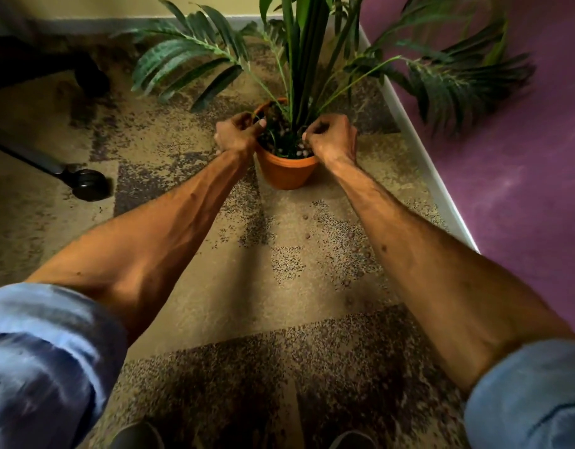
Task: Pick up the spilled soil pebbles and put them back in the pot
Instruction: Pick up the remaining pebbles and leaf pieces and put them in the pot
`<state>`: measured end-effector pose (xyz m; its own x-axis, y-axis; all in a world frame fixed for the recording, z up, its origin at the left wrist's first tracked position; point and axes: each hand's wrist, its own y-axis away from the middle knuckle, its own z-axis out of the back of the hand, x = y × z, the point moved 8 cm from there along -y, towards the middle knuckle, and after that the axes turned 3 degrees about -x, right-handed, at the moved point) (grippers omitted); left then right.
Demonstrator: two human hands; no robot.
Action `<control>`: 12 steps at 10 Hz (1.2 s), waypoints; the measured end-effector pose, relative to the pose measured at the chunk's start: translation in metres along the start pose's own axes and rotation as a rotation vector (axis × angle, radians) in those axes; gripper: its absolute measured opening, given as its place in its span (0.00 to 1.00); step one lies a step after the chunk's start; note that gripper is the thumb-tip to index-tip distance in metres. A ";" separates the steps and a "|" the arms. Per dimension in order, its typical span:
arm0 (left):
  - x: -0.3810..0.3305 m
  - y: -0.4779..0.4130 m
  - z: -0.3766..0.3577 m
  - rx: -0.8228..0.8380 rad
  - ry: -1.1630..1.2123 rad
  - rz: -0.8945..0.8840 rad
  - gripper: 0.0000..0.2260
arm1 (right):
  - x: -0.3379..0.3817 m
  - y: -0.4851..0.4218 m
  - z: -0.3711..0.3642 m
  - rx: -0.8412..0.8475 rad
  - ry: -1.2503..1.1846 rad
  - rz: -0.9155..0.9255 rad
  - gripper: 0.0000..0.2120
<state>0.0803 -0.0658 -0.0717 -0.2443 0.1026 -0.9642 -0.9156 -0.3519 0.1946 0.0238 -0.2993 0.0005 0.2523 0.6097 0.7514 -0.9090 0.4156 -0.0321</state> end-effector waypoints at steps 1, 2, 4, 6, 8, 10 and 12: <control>0.002 -0.001 0.002 0.034 -0.180 -0.012 0.29 | 0.001 0.003 0.004 -0.005 0.009 0.004 0.06; 0.002 0.002 0.000 0.111 -0.269 -0.070 0.32 | 0.002 0.007 0.008 -0.013 -0.013 0.026 0.07; -0.005 0.011 0.001 0.116 -0.402 -0.155 0.28 | -0.007 0.015 0.025 -0.064 -0.074 0.061 0.06; -0.013 0.056 0.023 -0.061 -0.456 -0.246 0.23 | -0.034 0.047 0.045 -0.198 -0.210 -0.028 0.05; 0.030 0.148 0.022 -0.057 -0.532 -0.371 0.17 | -0.119 0.114 0.031 -0.112 -0.099 -0.255 0.09; 0.097 0.192 -0.020 0.424 -0.916 -0.401 0.24 | -0.184 0.153 0.021 0.082 0.117 -0.264 0.12; 0.129 0.192 -0.062 0.697 -1.117 -0.407 0.35 | -0.221 0.150 0.044 0.029 0.151 -0.272 0.17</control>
<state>-0.1072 -0.1783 -0.1697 0.2555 0.8874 -0.3838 -0.8720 0.3829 0.3049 -0.1830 -0.4012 -0.1420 0.5318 0.5729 0.6237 -0.8101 0.5588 0.1774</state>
